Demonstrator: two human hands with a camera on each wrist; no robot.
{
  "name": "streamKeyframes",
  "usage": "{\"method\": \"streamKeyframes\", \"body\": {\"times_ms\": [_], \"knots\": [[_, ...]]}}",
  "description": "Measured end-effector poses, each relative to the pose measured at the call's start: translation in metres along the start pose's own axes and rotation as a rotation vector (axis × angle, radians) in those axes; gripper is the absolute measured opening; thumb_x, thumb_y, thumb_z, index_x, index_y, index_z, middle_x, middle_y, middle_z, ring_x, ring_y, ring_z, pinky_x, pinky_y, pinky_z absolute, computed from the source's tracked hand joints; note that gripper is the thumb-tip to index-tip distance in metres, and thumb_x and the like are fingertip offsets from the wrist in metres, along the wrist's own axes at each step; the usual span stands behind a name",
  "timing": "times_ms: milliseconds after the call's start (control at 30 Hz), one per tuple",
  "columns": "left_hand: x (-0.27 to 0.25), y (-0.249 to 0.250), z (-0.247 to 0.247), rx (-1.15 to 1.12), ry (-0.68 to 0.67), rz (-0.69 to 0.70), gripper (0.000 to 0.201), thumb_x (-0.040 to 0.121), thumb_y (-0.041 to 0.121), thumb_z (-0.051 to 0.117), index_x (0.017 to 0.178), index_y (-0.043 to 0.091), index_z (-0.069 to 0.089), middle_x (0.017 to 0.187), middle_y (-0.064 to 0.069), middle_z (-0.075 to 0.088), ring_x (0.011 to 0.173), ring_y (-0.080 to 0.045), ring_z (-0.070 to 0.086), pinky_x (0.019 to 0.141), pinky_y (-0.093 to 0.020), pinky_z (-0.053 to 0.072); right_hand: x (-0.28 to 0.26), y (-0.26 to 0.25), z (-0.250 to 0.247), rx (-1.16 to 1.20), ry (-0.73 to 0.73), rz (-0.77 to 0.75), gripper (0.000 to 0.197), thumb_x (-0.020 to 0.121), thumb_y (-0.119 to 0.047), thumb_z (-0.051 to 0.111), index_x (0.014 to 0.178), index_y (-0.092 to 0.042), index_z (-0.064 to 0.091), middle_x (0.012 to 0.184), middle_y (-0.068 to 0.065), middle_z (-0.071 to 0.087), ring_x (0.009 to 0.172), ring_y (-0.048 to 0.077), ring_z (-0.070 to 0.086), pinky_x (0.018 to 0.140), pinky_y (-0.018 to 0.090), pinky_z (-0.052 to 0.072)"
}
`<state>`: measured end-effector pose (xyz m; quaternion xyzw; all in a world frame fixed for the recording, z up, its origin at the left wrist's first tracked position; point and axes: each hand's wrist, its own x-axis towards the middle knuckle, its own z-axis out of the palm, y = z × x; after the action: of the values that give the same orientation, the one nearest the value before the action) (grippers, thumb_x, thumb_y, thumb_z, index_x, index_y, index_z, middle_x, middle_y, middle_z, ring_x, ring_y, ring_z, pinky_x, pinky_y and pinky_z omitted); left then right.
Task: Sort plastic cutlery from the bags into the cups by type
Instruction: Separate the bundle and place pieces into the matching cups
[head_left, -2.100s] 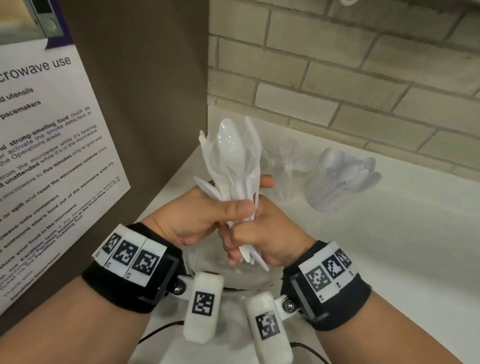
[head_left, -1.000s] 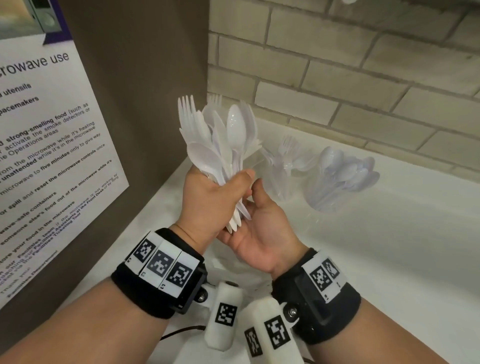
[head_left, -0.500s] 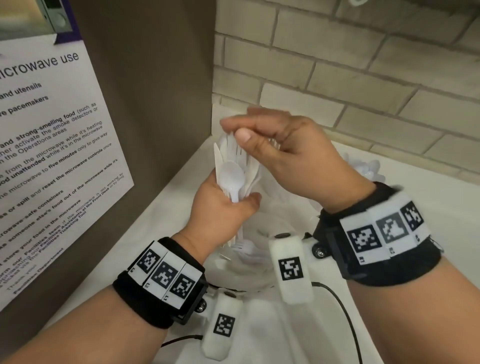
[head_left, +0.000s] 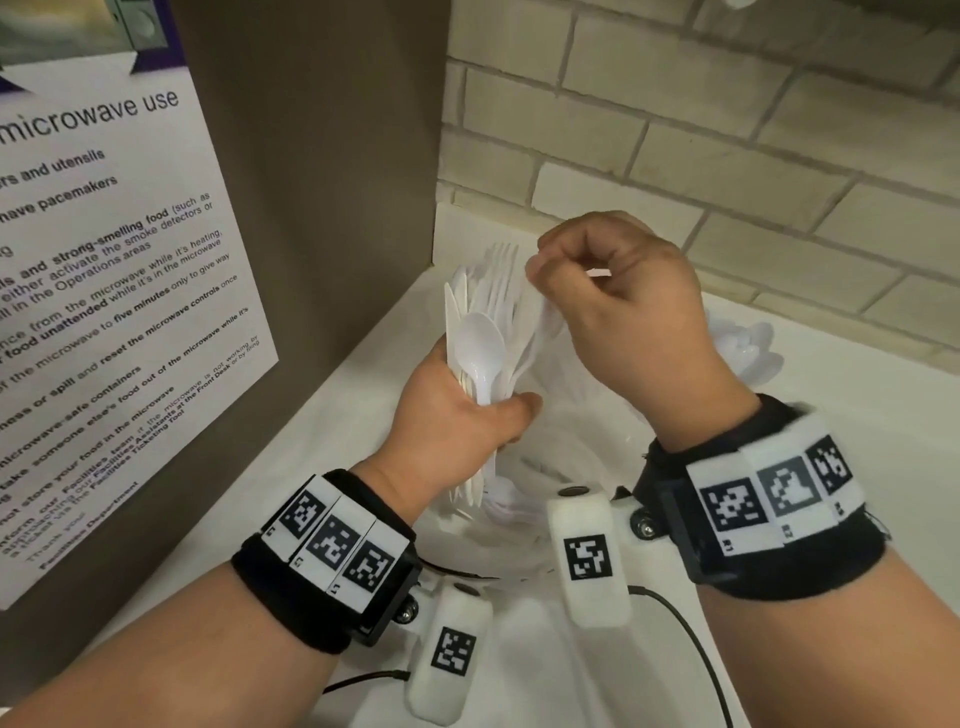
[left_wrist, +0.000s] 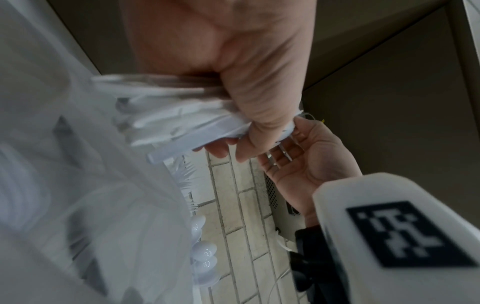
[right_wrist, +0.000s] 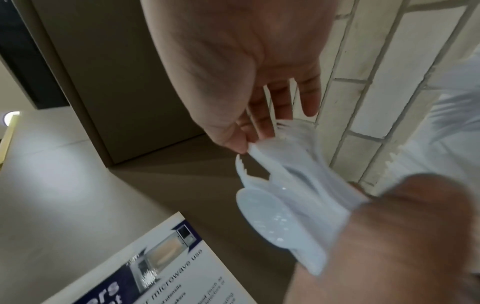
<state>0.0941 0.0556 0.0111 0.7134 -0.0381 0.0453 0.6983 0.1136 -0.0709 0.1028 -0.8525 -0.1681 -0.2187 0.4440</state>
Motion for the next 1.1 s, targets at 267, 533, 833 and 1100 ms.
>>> {"method": "streamKeyframes", "body": {"times_ms": [267, 533, 833, 1100], "knots": [[-0.001, -0.007, 0.001, 0.075, 0.046, -0.004, 0.039, 0.072, 0.014, 0.077, 0.105, 0.018, 0.056, 0.082, 0.006, 0.063, 0.066, -0.006, 0.060, 0.058, -0.015, 0.046, 0.010, -0.031, -0.015, 0.449, 0.426, -0.087, 0.012, 0.102, -0.016, 0.032, 0.091, -0.019, 0.037, 0.053, 0.002, 0.051, 0.048, 0.030, 0.059, 0.051, 0.041, 0.055], [0.006, -0.002, 0.000, 0.154, 0.121, 0.019, 0.050, 0.073, 0.019, 0.075, 0.117, 0.028, 0.053, 0.091, 0.014, 0.067, 0.080, 0.003, 0.063, 0.058, -0.003, 0.043, -0.003, -0.013, 0.001, -0.197, -0.085, -0.052, 0.043, 0.066, -0.045, 0.081, 0.099, -0.026, 0.061, 0.097, -0.008, 0.056, 0.082, -0.002, 0.051, 0.073, 0.004, 0.038], [0.001, 0.008, 0.001, -0.098, -0.072, 0.031, 0.051, 0.067, -0.004, 0.071, 0.105, 0.028, 0.058, 0.073, -0.003, 0.064, 0.059, -0.021, 0.061, 0.056, -0.039, 0.055, -0.007, 0.006, 0.006, -0.095, -0.290, 0.039, 0.029, 0.080, -0.008, 0.071, 0.103, -0.021, 0.061, 0.102, -0.013, 0.061, 0.086, -0.002, 0.055, 0.077, 0.004, 0.038], [0.005, -0.003, 0.004, 0.105, 0.072, -0.029, 0.060, 0.061, 0.020, 0.071, 0.117, 0.022, 0.049, 0.091, -0.001, 0.066, 0.076, -0.019, 0.067, 0.063, -0.038, 0.058, -0.006, 0.012, 0.009, -0.126, -0.159, -0.007, 0.024, 0.083, -0.017, 0.069, 0.104, -0.026, 0.063, 0.126, -0.008, 0.047, 0.121, 0.003, 0.045, 0.091, -0.006, 0.023]]}}
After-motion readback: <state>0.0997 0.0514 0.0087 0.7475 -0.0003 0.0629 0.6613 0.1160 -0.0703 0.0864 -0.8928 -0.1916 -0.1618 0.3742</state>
